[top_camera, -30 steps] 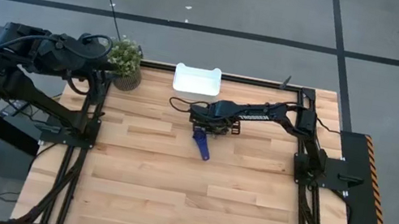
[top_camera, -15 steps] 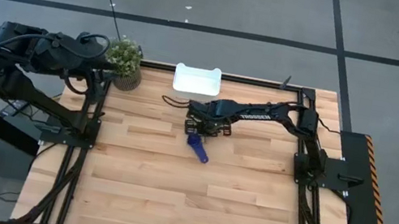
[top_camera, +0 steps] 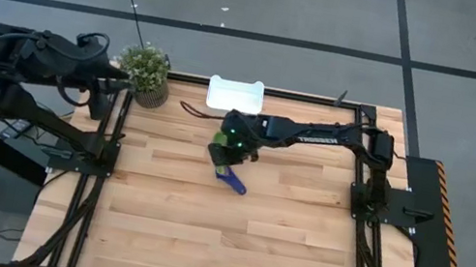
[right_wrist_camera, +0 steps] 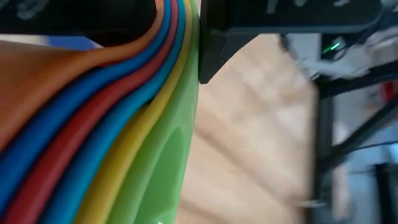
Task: Nest measuring cups in basket
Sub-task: Adjust the nested measuring cups
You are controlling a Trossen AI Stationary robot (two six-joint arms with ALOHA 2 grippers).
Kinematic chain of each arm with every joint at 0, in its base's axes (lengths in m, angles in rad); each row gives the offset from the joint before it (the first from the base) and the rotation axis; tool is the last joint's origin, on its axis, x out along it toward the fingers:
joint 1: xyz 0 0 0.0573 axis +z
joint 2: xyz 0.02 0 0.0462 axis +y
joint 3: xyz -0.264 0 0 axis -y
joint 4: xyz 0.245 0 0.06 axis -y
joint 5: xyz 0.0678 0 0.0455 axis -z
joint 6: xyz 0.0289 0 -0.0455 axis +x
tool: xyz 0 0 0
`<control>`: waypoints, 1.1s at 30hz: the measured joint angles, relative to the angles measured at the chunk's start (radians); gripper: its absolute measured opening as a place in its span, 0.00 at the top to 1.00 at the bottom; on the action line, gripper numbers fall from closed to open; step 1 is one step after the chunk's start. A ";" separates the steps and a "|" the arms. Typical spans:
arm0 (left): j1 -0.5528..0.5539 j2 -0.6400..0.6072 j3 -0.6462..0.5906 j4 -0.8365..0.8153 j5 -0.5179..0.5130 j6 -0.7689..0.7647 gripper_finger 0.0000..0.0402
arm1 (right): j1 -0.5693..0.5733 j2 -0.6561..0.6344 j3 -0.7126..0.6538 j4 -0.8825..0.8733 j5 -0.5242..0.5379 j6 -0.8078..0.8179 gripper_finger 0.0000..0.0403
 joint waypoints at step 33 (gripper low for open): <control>0.000 0.007 0.000 0.000 -0.001 -0.057 0.72 | -0.076 0.004 -0.461 0.972 -0.100 0.241 0.81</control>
